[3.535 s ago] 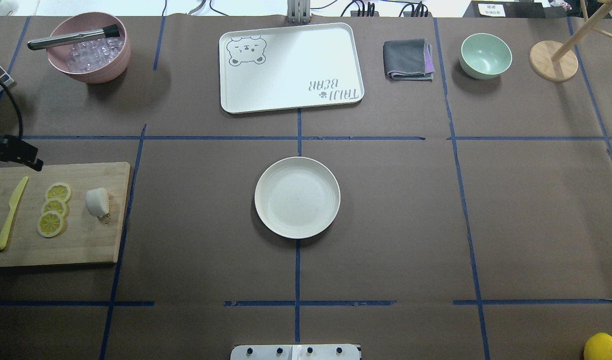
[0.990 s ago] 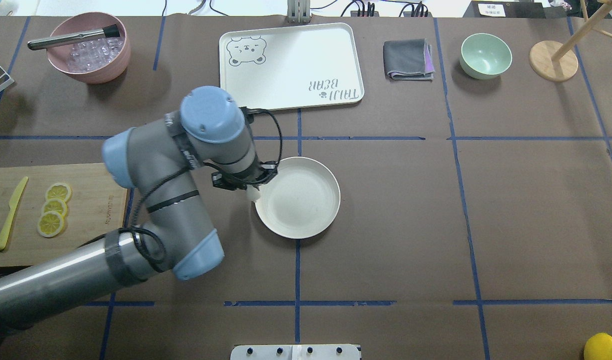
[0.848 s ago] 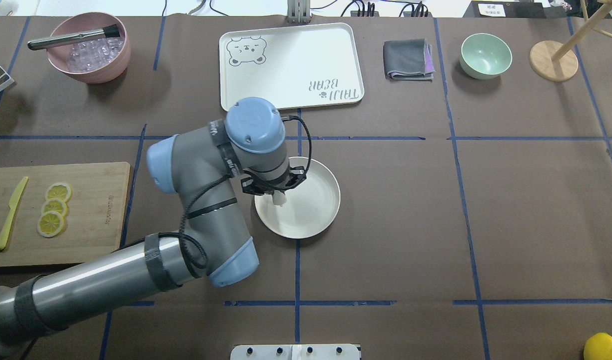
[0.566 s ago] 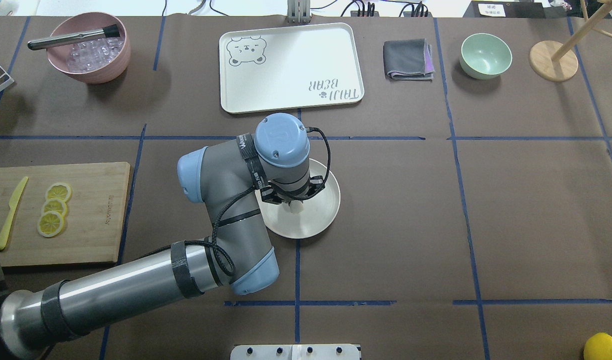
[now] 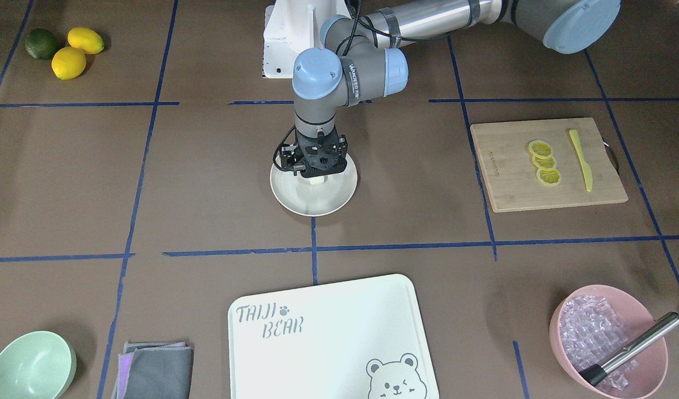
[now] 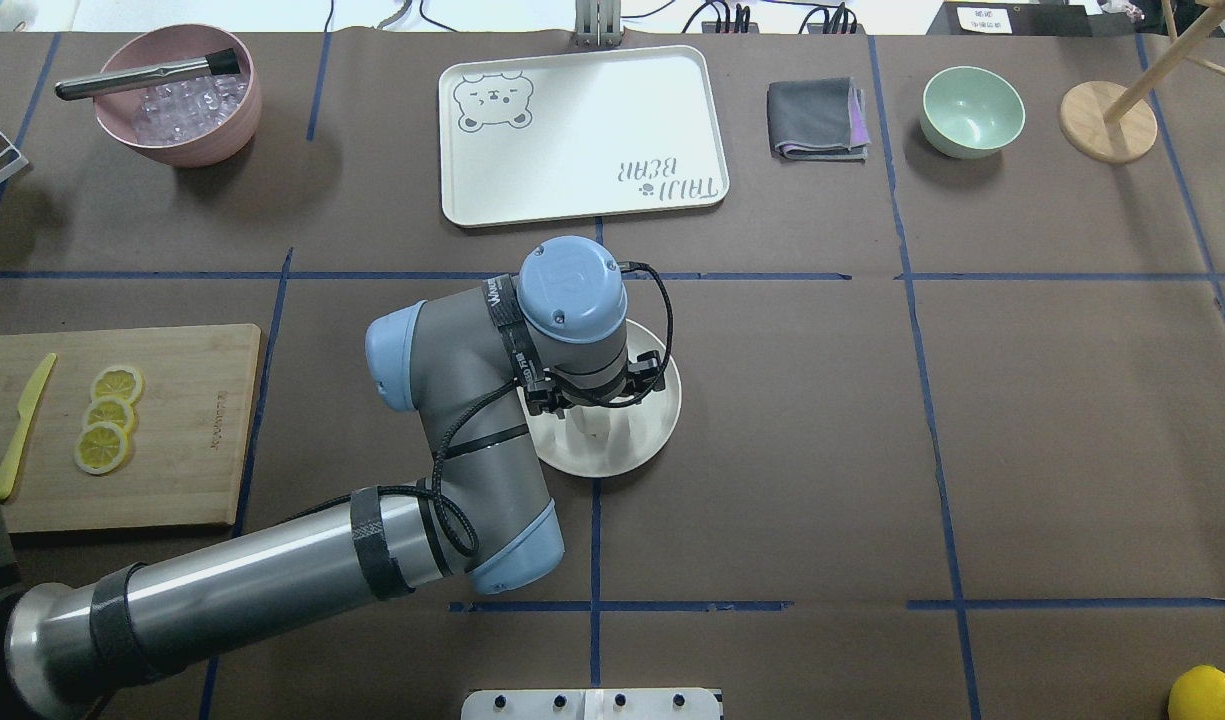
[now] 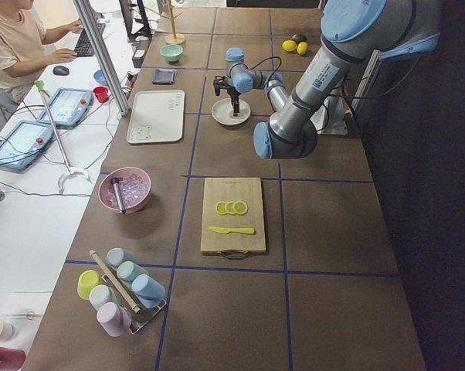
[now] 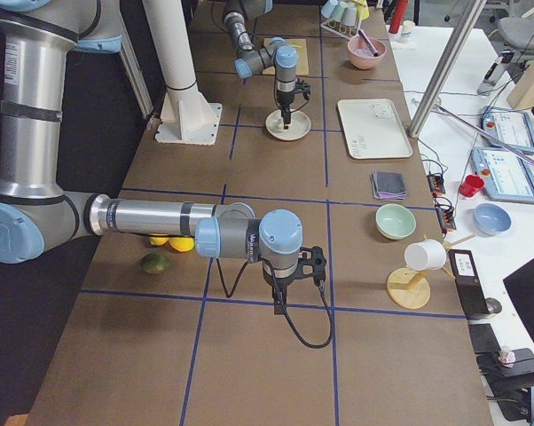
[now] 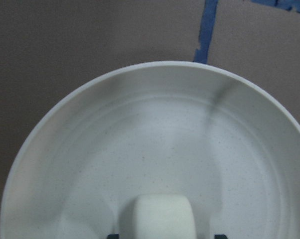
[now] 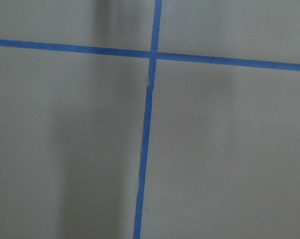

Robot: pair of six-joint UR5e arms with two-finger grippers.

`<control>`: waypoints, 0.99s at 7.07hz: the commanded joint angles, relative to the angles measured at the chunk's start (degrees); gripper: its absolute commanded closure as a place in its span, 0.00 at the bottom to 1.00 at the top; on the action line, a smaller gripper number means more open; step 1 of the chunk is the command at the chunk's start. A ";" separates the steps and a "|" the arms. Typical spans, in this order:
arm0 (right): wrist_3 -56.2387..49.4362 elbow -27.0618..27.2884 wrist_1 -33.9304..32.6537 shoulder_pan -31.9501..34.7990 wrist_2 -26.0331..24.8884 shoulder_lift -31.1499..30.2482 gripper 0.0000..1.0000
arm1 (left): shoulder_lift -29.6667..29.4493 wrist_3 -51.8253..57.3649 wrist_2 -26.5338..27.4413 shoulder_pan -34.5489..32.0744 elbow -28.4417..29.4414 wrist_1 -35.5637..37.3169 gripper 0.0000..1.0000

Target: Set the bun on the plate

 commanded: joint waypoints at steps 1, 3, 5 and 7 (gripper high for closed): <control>0.00 0.04 0.00 0.00 0.06 0.00 0.01 | 3.78 7.70 -1.80 -2.94 -7.44 5.67 0.00; -0.09 0.12 0.09 0.00 -0.03 -0.43 0.01 | 16.13 24.71 -11.43 -12.31 -17.90 7.38 0.00; -0.35 0.12 0.09 0.00 -0.20 -0.44 0.01 | 35.00 47.09 -21.27 -25.56 -29.07 7.30 0.00; -0.35 0.12 0.09 0.00 -0.29 -0.53 0.01 | 45.68 71.97 -29.38 -40.68 -27.02 7.38 0.00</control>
